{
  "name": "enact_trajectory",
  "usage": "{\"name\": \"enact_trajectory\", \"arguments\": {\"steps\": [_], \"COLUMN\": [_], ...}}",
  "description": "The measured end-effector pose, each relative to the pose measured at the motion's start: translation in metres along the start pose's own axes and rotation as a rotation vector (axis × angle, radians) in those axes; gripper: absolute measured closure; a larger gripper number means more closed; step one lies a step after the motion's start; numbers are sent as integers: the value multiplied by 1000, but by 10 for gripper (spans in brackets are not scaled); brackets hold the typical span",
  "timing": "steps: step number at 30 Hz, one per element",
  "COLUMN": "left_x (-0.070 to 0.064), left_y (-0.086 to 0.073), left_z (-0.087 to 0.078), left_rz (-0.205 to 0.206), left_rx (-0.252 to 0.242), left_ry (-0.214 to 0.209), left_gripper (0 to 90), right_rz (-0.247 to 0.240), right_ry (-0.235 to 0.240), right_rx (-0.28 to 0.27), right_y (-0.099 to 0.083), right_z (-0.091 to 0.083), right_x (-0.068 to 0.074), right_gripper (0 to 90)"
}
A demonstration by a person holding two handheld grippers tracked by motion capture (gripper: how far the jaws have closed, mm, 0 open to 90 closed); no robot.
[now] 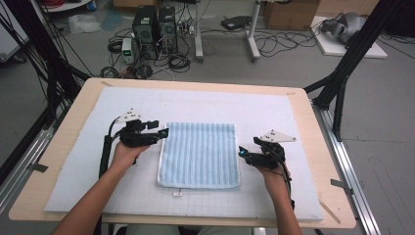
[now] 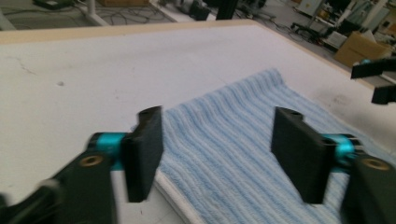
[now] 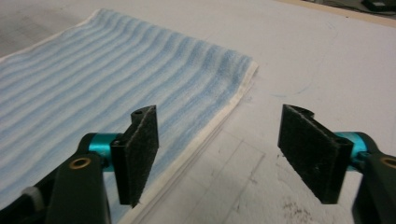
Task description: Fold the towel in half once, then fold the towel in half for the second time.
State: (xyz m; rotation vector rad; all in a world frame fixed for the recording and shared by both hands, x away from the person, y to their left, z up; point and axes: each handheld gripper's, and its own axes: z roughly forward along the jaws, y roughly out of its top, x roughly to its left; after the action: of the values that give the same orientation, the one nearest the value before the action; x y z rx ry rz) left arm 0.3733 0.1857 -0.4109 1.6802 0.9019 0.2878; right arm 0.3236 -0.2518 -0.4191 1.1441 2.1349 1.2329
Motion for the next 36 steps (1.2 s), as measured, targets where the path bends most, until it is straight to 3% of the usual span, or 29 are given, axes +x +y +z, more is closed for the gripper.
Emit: {"name": "enact_trajectory", "arguments": {"steps": [2,4,9,15,18,24,31,36], "left_x": [-4,-7,-4,0,-1,-1,1,7], "left_y": [2,2,-10,-18,-18,-19,-23,-26], "left_z": [-7,-13,-24,-26,-26,-25,-22,-20], "left_rz": [-1,6,39,40,47,49,35,-2], "left_rx": [-14,-25,-73,-42,-43,-31,-6,12], "left_ry": [18,22,-8,1,7,11,31,59], "left_gripper": [259,181,175,191,194,200,190,175], "right_rz": [-8,-11,-28,-18,-36,-27,-26,-28], "right_ry": [-40,-40,-47,-29,-40,-32,-28,-26], "right_rx": [-18,-40,-74,-111,-95,-90,-84,-77], "right_y": [-1,-1,0,1,1,0,-1,-1], "right_z": [-7,-13,-18,-20,-19,-20,-18,-17], "right_x": [6,8,7,5,5,4,4,4], "right_gripper": [185,156,119,115,115,115,115,115]}}
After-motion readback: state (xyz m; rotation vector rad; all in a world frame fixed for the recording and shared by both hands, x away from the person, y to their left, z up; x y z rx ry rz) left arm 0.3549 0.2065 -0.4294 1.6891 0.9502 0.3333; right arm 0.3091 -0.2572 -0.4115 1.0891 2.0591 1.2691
